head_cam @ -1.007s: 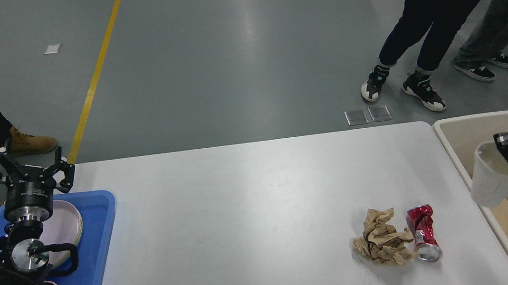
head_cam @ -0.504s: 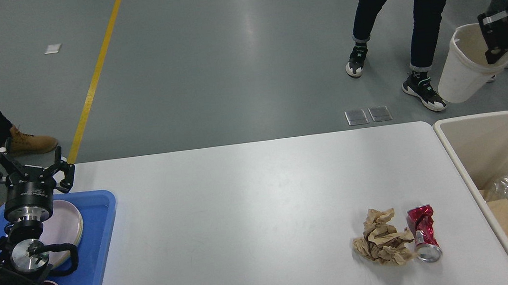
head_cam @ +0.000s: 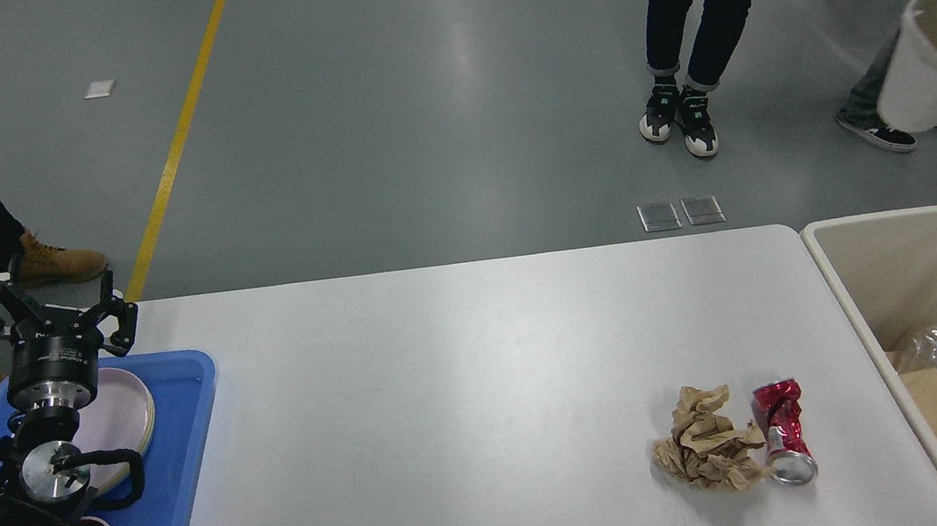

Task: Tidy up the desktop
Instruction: 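Lift the paper cup with the right gripper over the bin, then lower the paper cup into the white bin and release it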

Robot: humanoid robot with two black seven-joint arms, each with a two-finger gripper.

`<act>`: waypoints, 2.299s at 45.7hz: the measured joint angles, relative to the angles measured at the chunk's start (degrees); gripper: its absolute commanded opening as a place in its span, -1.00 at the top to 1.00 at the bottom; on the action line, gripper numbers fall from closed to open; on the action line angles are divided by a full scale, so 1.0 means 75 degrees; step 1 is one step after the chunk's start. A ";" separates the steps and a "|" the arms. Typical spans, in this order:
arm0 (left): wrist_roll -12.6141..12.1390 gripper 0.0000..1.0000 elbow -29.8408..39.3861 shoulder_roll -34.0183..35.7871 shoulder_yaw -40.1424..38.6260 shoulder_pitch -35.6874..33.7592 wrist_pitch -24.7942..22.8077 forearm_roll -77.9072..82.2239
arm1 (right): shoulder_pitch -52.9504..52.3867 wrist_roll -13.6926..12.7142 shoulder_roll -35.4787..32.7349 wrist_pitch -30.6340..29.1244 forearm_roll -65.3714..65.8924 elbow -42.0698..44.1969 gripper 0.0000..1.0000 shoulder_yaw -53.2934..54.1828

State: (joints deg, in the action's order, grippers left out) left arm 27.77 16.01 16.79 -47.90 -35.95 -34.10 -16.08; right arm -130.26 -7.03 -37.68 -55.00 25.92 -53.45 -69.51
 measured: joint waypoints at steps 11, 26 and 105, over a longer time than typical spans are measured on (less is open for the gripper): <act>0.0000 -0.92 0.0001 0.0000 0.0000 0.0000 0.0000 0.0000 | 0.2795 -0.0001 -0.0311 0.0046 0.0551 0.1500 1.00 -0.0781; 0.0000 -0.92 0.0004 0.0000 0.0000 0.0000 0.0000 0.0001 | 0.7691 0.0010 0.0308 0.4168 0.0533 0.2229 1.00 -0.0607; 0.0000 -0.92 0.0002 0.0000 0.0000 0.0000 0.0000 0.0000 | 1.1588 0.0034 0.1867 0.6959 0.0434 0.3952 -0.66 0.1380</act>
State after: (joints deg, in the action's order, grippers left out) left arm 27.77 16.03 16.78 -47.90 -35.95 -34.10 -16.08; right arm -43.35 -6.77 -23.68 -2.81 29.17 -23.81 -59.16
